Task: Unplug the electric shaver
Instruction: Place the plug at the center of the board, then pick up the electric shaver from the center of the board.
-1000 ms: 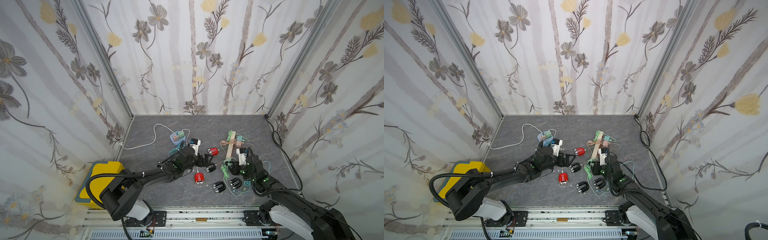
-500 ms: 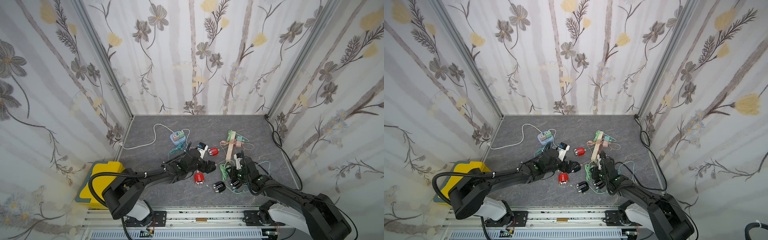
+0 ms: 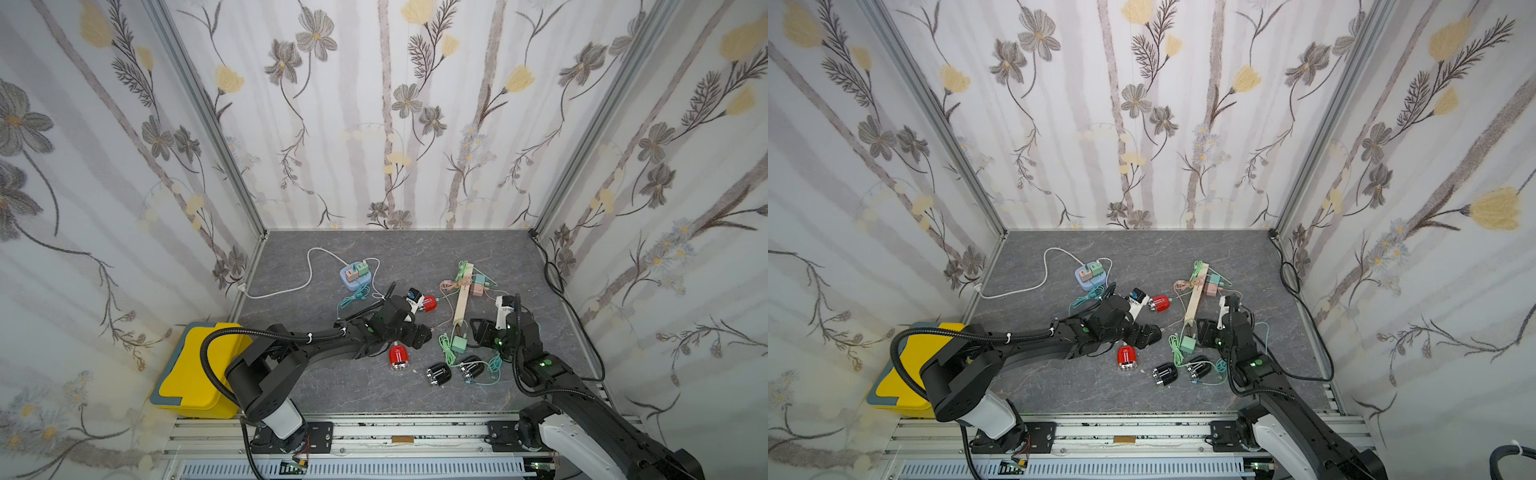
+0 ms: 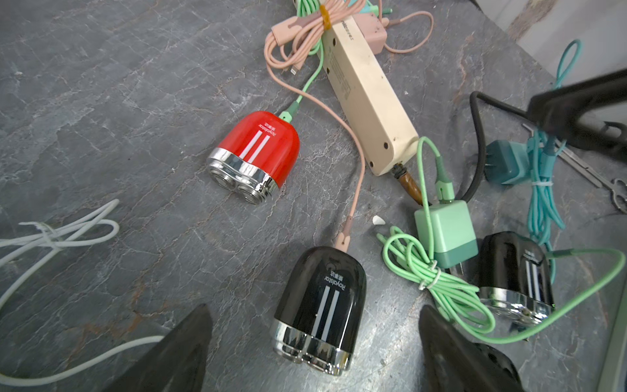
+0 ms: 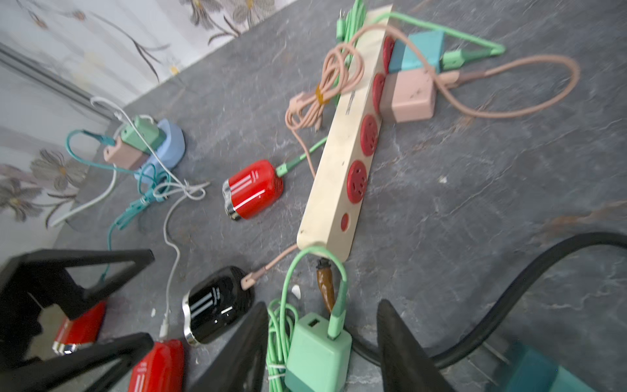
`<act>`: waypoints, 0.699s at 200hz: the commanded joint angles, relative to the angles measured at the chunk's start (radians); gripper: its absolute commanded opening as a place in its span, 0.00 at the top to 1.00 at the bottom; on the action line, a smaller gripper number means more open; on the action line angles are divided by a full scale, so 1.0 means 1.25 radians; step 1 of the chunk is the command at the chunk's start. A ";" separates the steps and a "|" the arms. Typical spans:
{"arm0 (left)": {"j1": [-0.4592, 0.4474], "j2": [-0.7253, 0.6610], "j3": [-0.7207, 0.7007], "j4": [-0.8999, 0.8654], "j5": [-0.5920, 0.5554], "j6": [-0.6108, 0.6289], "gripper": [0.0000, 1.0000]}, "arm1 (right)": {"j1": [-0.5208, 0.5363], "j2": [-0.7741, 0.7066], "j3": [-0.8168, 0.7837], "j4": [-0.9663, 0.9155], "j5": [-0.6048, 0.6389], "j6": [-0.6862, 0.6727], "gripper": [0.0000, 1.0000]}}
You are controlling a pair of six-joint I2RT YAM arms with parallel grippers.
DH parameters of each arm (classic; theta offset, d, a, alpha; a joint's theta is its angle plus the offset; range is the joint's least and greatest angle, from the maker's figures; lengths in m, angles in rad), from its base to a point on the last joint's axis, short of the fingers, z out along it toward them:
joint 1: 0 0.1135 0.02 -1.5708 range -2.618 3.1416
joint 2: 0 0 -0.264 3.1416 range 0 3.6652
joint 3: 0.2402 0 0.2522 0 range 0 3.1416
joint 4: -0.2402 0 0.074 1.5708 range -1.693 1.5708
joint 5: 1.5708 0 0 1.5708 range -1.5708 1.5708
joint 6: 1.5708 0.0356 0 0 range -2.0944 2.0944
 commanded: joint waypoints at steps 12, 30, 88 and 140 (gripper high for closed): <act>-0.010 0.055 0.062 -0.074 -0.004 0.082 0.10 | -0.068 -0.023 0.051 -0.015 -0.125 -0.029 0.52; -0.024 0.095 0.108 -0.125 -0.034 0.116 0.09 | -0.094 -0.023 0.074 -0.016 -0.148 -0.032 0.52; -0.046 0.192 0.218 -0.242 -0.088 0.175 0.09 | -0.134 -0.011 0.101 -0.017 -0.183 -0.036 0.53; -0.055 0.244 0.280 -0.305 -0.088 0.198 0.09 | -0.137 -0.005 0.079 -0.004 -0.208 -0.037 0.53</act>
